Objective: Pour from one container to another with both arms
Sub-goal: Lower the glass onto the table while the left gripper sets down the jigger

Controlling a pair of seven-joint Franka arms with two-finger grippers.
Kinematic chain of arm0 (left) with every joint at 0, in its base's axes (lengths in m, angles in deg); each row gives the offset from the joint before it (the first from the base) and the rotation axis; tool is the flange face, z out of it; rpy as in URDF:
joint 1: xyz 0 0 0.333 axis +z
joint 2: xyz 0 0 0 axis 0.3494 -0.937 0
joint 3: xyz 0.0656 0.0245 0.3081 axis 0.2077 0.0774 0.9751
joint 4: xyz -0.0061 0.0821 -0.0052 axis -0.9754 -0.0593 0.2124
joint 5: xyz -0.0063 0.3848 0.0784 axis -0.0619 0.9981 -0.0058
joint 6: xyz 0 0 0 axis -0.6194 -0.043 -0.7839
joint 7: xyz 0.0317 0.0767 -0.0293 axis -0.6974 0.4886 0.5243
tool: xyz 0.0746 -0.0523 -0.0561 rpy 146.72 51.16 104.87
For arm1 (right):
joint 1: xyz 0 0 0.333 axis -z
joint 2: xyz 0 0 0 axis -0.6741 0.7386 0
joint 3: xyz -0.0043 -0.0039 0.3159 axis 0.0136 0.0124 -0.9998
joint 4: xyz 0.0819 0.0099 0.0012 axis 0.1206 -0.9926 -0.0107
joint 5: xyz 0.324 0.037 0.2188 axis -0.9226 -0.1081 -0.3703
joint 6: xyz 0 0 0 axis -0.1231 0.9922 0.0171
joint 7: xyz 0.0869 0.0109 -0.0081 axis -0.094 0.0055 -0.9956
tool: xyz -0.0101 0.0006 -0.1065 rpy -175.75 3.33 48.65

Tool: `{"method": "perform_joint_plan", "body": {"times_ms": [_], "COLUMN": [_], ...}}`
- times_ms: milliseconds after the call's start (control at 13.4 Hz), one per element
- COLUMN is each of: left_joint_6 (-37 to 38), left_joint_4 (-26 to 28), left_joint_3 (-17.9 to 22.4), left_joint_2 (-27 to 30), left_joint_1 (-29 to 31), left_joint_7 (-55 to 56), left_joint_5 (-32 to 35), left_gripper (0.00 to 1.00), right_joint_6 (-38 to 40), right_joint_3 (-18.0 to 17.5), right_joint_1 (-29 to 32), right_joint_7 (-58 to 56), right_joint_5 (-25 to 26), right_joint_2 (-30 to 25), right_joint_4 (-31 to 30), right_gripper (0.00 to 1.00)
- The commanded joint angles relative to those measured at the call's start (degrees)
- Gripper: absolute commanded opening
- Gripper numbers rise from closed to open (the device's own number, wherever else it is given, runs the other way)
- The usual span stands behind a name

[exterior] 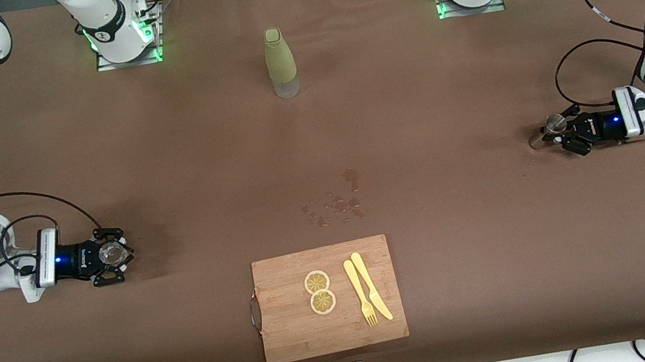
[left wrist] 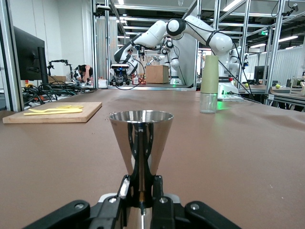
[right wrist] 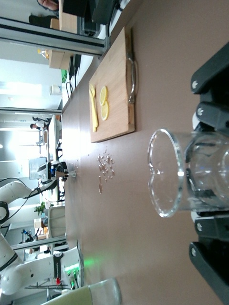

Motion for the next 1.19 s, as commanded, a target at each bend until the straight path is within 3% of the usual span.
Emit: {"method": "perform_joint_plan", "body": {"times_ms": [0,74,149,223,446,521,595,818,1116], "left_joint_6": [0.94,0.94,0.94,0.86,0.42,0.33,0.24,-3.61,-4.94], "left_joint_4": [-2.09,-2.71,-2.62,-2.71,-2.71,-2.89,-3.67,-8.67,-15.44], "left_joint_3": [0.63,0.71,1.41,1.51,3.78,5.18,7.81,13.45,15.13], "left_joint_2": [-2.13,-2.49,-2.49,-2.49,-2.41,-2.06,-1.79,0.13,7.77], "left_joint_1": [-0.27,-0.27,-0.27,0.34,0.87,0.87,0.87,0.52,-0.18], "left_joint_7": [-8.92,-9.28,-9.20,-9.28,-8.76,-7.54,-4.48,14.55,48.99], "left_joint_5": [1.54,1.63,1.98,2.07,2.25,2.25,2.42,6.37,18.65], "left_gripper": [0.00,0.00,0.25,0.99,1.00,1.00,1.00,1.00,1.00], "right_joint_6": [-3.28,-4.51,-5.74,-6.10,-6.02,-6.11,-6.02,-6.02,-5.93], "right_joint_3": [-0.95,-0.95,-0.95,-0.95,-1.21,-1.21,-1.21,-1.03,-0.24], "right_joint_1": [0.42,0.07,-0.10,-0.37,-0.46,-0.46,-0.37,-0.02,0.77], "right_joint_7": [-6.75,-9.65,-11.07,-11.87,-12.14,-12.05,-12.05,-11.96,-11.00], "right_joint_5": [-5.06,-7.09,-8.24,-8.34,-8.43,-8.43,-8.43,-8.34,-7.99], "right_joint_2": [-0.57,-0.66,-0.66,-0.57,-0.40,-0.39,-0.39,-0.39,-0.66], "right_joint_4": [-7.13,-9.77,-11.10,-11.37,-11.64,-11.64,-11.64,-11.82,-11.82], "right_gripper": [0.00,0.00,0.00,0.00,0.00,0.32,0.99,1.00,1.00]}}
